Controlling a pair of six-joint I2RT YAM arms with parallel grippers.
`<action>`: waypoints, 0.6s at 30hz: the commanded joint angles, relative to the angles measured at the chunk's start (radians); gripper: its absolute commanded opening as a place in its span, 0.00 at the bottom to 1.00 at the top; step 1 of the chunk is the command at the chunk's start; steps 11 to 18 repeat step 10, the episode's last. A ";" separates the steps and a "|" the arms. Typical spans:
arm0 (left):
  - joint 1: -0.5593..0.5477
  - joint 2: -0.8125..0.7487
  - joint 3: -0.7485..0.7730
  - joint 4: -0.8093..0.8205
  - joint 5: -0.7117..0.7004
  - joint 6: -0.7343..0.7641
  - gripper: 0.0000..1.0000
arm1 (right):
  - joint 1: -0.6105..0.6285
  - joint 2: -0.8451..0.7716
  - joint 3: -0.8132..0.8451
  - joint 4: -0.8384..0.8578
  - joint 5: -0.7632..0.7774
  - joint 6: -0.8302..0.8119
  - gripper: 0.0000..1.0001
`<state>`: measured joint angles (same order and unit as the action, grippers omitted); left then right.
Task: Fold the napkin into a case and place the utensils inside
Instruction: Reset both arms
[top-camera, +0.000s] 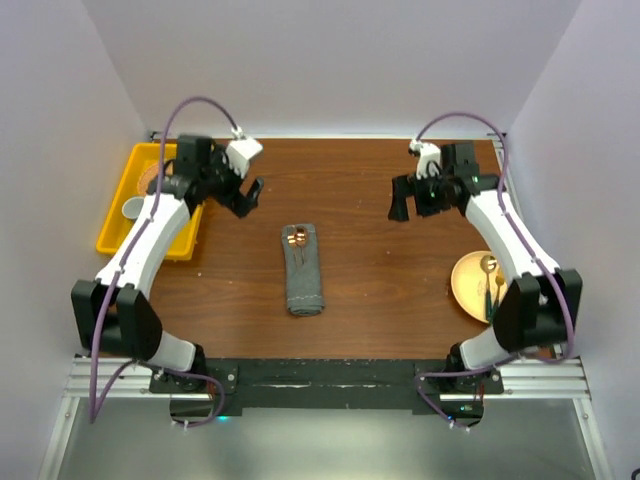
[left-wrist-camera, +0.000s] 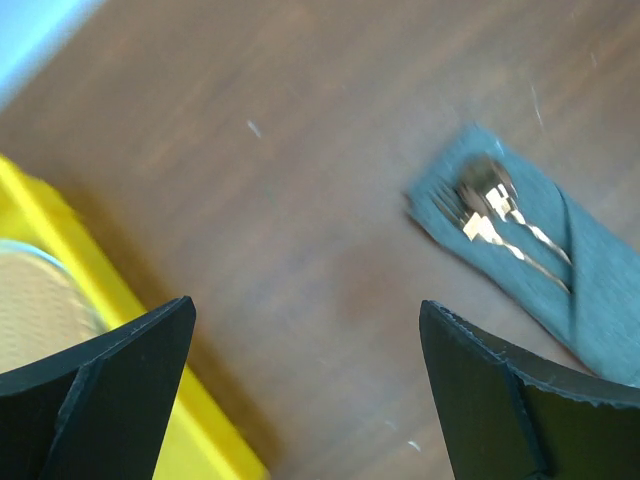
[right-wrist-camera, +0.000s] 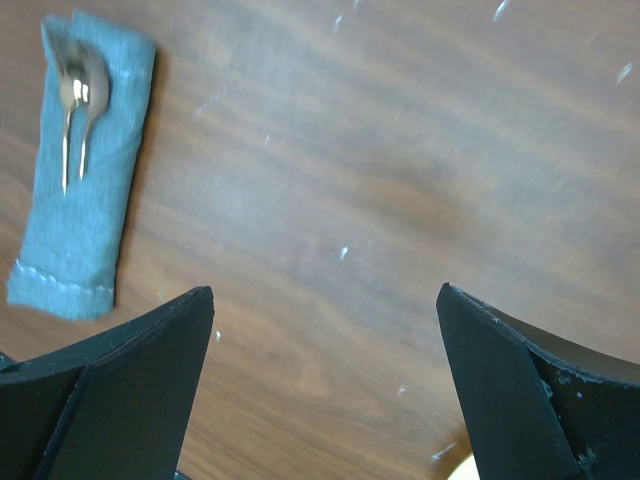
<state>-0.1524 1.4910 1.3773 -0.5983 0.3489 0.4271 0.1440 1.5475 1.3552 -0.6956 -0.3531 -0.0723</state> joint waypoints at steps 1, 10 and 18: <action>-0.022 -0.159 -0.243 0.012 -0.062 -0.082 1.00 | 0.005 -0.144 -0.204 0.054 -0.003 -0.003 0.98; -0.033 -0.282 -0.420 0.071 -0.126 -0.134 1.00 | 0.006 -0.241 -0.298 0.099 0.000 -0.032 0.98; -0.033 -0.282 -0.420 0.071 -0.126 -0.134 1.00 | 0.006 -0.241 -0.298 0.099 0.000 -0.032 0.98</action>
